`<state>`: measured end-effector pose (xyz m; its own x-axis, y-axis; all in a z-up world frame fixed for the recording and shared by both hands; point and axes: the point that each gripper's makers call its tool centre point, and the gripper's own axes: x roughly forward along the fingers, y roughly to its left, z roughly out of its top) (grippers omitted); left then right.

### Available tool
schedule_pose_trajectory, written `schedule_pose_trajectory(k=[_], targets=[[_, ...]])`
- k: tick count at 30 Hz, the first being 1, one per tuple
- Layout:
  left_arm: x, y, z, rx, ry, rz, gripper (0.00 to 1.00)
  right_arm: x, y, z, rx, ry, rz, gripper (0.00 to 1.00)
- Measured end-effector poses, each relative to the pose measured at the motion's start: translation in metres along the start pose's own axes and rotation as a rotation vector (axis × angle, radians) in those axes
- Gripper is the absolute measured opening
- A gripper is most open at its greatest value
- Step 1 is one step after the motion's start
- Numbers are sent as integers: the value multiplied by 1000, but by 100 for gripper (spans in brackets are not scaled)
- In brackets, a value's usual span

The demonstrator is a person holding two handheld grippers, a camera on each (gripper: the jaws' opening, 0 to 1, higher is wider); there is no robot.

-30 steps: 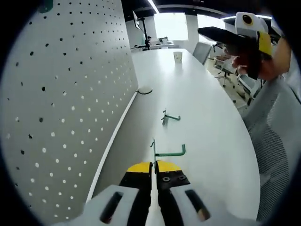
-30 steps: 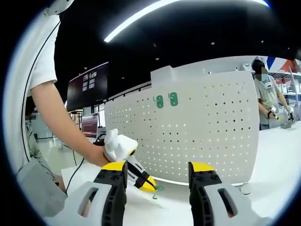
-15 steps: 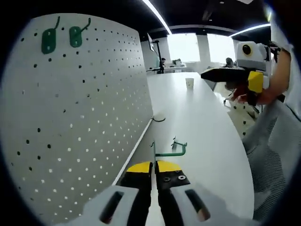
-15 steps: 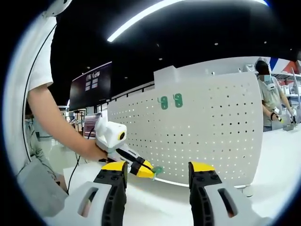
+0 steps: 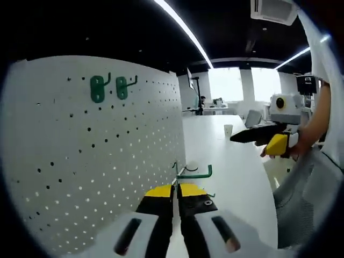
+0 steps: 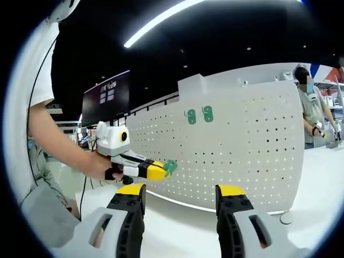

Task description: Insert the hook assembly into the mounting plate slot until the hook locks in place.

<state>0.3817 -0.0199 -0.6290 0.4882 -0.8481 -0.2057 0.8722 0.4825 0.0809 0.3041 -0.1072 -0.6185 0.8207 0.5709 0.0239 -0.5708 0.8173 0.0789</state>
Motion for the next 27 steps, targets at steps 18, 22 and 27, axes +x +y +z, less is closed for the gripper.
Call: schedule_pose_trajectory(k=[18, 22, 27], targets=[[-41, -7, 42, -76, -223, 109, 3, -1, 12, 3, -15, 6, 31, 50], [-42, -6, 42, -94, -227, 125, 3, -1, 14, 4, -20, 7, 36, 50], [-41, -7, 41, -95, -224, 124, 3, 0, 16, 5, -19, 4, 38, 50]])
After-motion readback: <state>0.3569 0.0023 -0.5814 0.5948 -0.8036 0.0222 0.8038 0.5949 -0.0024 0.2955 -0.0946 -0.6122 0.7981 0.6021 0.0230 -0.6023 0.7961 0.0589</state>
